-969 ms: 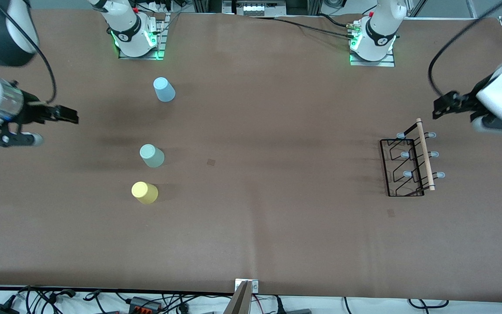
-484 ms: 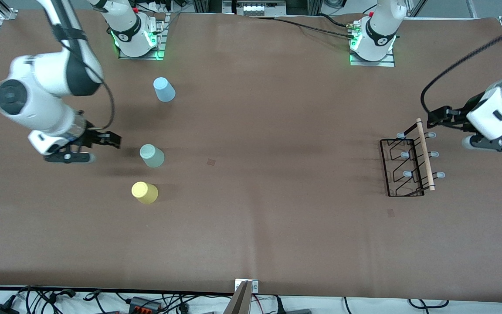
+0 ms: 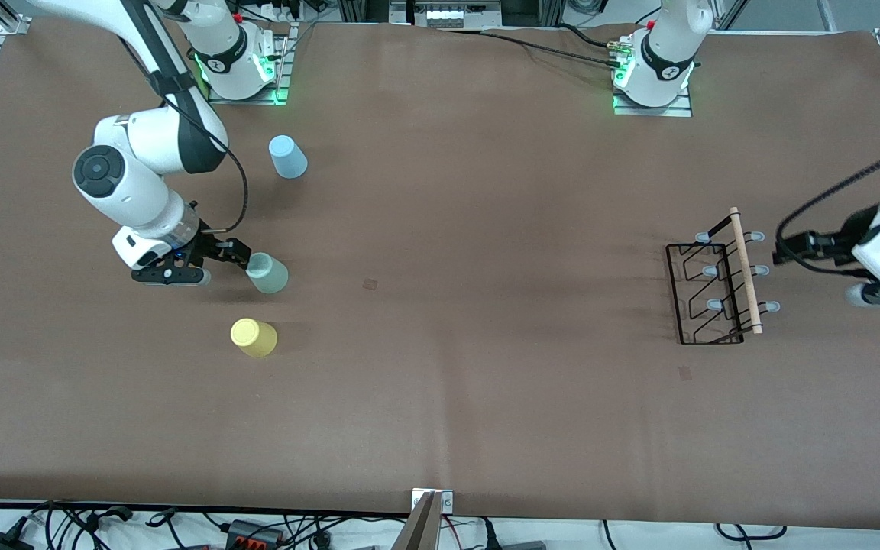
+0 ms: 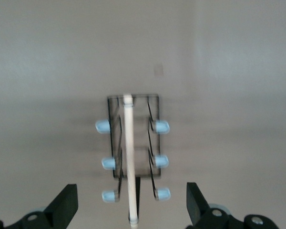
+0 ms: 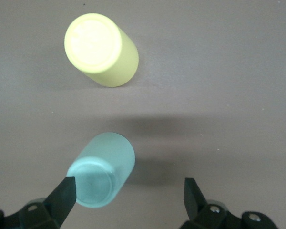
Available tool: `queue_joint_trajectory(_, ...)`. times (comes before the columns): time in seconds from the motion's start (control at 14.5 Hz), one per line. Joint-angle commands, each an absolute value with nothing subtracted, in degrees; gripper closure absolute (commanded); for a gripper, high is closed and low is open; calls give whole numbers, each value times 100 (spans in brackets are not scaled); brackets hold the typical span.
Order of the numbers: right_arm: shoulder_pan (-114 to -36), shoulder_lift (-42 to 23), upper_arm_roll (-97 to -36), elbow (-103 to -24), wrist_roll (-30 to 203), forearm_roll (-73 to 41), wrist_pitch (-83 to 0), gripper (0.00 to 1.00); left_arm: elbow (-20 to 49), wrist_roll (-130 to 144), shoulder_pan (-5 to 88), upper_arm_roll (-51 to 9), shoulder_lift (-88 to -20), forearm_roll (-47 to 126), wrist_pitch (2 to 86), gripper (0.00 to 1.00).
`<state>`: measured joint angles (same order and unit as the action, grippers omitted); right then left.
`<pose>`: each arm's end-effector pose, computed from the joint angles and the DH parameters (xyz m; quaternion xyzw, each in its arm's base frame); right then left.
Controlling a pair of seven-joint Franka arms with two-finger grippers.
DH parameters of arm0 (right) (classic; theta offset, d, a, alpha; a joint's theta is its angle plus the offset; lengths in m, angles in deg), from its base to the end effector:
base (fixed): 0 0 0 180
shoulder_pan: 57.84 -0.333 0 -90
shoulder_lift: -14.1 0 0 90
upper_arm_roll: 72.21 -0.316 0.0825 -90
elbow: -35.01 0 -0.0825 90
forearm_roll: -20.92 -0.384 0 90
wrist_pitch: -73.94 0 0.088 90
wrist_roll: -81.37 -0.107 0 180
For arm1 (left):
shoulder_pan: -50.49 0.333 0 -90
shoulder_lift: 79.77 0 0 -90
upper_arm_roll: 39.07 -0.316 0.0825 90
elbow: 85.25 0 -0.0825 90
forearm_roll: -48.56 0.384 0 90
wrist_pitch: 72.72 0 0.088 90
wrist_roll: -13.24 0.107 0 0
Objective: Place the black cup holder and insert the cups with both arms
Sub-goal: 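Lower the right gripper around the teal cup while the left gripper descends to the dowel, then close the right gripper on the teal cup while the left gripper grasps the dowel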
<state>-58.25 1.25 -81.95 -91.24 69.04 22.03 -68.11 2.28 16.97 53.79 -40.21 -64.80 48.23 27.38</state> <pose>0.5494 0.0979 0.2860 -0.9994 0.0141 -0.0245 0.0177 0.6357 0.0475 0.5038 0.9998 0.0065 -0.0208 0.0017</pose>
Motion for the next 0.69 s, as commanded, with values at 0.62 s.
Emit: queue_joint_trajectory(0.62,-6215,-559,-8232,-8927,6511,2180,-7117,0,3270,1983,5445,-3960,-7309,4874,5876,0)
